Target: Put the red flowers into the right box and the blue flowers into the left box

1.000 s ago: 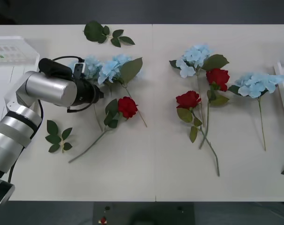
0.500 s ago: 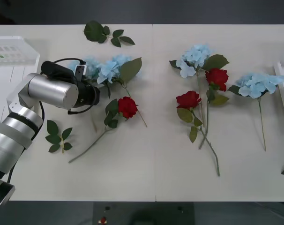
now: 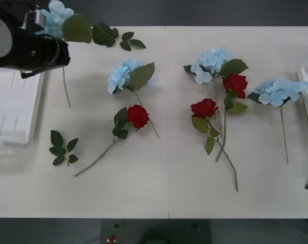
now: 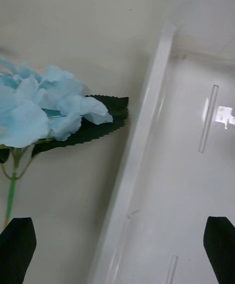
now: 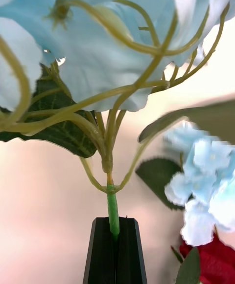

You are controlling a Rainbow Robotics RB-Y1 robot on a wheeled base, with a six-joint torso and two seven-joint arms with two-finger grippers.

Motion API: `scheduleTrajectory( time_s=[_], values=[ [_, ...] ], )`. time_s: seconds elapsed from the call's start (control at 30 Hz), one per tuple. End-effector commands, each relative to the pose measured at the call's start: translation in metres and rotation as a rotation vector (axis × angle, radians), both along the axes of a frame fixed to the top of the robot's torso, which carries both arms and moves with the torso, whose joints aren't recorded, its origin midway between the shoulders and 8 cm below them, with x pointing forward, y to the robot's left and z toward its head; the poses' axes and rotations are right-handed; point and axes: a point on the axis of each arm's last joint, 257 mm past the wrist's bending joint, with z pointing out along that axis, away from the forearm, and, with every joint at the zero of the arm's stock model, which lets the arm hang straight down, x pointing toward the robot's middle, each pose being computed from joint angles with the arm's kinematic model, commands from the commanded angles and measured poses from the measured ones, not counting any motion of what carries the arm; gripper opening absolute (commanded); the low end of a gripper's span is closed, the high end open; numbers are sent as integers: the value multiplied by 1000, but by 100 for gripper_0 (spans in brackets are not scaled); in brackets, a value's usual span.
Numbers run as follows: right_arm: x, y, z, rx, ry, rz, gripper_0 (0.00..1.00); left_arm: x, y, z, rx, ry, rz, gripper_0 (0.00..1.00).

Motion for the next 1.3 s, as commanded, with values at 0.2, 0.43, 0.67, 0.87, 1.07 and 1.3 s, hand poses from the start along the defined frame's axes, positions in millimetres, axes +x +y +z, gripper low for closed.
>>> scheduleTrajectory(
  time_s=[0.2, 0.43, 0.67, 0.87, 1.07, 1.3],
  values=[
    [-13, 33, 9, 70, 183, -122, 100, -2, 180, 106, 400, -172, 148, 0],
    [-38, 46, -16, 20, 343, -196, 100, -10, 288, 96, 608, -164, 239, 0],
    [-29, 64, -47, -54, 359, -230, 100, -24, 336, 47, 687, -171, 265, 0],
    [-16, 74, -63, -133, 334, -200, 100, -34, 345, 10, 722, -170, 250, 0],
    [-6, 88, -74, -174, 307, -172, 100, -39, 344, -10, 720, -171, 244, 0],
    [5, 105, -84, -149, 281, -161, 100, -39, 342, -14, 705, -170, 250, 0]
  ],
)
